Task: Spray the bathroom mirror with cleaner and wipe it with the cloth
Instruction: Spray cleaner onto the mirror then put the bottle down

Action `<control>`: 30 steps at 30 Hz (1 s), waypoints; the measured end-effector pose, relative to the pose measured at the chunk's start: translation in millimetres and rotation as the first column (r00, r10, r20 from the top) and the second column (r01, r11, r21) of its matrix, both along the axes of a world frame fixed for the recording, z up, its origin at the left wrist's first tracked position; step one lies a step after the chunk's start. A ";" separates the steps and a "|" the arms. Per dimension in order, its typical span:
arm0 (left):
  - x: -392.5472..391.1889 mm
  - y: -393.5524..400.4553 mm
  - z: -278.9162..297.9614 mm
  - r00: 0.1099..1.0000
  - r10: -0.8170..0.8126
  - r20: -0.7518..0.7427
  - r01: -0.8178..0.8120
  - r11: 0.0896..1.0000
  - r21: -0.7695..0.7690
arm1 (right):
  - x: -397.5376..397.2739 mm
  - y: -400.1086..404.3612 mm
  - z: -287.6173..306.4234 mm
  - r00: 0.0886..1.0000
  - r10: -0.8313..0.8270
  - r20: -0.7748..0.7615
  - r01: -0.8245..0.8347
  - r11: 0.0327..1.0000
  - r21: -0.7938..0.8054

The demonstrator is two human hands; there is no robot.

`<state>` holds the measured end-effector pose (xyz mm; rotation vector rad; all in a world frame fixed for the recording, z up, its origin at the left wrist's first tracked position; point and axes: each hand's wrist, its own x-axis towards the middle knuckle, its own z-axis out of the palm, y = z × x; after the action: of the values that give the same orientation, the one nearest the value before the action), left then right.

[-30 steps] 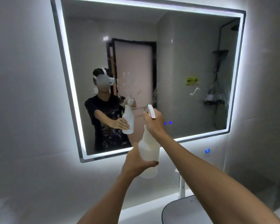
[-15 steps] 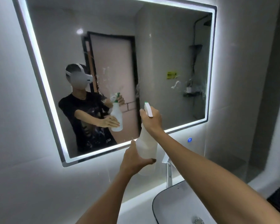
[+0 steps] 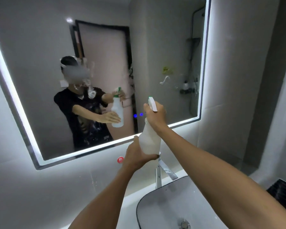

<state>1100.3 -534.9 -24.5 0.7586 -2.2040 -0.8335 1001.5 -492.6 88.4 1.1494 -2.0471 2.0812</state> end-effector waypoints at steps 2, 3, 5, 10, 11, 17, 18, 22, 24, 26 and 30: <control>-18.2 2.7 -0.2 1.000 0.016 -0.009 -0.016 1.000 0.002 | -18.1 -2.7 1.3 1.000 0.008 -0.003 -0.008 1.000 0.001; -27.2 4.2 -1.1 1.000 0.026 -0.011 -0.026 1.000 0.002 | -27.7 -5.0 1.4 1.000 0.008 -0.004 -0.008 1.000 0.003; -43.1 7.0 -3.7 0.999 0.051 -0.012 -0.051 0.999 0.008 | -46.4 -9.8 0.4 1.000 0.007 -0.006 -0.007 1.000 0.004; -72.8 3.1 -7.1 0.994 0.106 -0.007 -0.106 0.994 0.018 | -79.5 -20.8 -5.8 0.999 0.045 -0.005 -0.046 0.999 -0.006; -77.5 2.3 -7.5 0.993 0.115 -0.002 -0.115 0.993 0.016 | -85.8 -23.4 -7.4 0.999 0.054 -0.005 -0.054 0.999 -0.004; -100.9 4.7 -5.5 0.983 0.186 0.004 -0.186 0.982 0.035 | -114.7 -34.9 -8.4 0.991 0.133 -0.012 -0.133 0.991 0.022; -103.5 5.5 -4.9 0.981 0.192 0.005 -0.192 0.981 0.033 | -116.9 -33.8 -8.2 0.990 0.144 -0.011 -0.144 0.989 0.024; -111.9 10.5 1.0 0.984 0.178 0.022 -0.179 0.983 0.036 | -127.4 -24.5 -2.8 0.989 0.146 0.018 -0.146 0.989 0.022; -113.5 12.5 3.9 0.988 0.156 0.024 -0.156 0.987 0.027 | -129.4 -19.3 2.1 0.990 0.133 0.046 -0.135 0.991 0.027; -112.1 14.2 4.5 0.990 0.139 0.013 -0.139 0.990 0.027 | -127.7 -14.5 5.2 0.991 0.122 0.062 -0.124 0.992 0.032; -107.5 20.5 3.6 0.993 0.117 -0.021 -0.115 0.992 0.054 | -119.2 -5.4 7.9 0.993 0.105 0.057 -0.108 0.993 0.056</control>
<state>992.9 -514.4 -20.9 0.8889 -2.1020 -0.8413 882.3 -498.0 96.4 1.2509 -2.1296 2.1358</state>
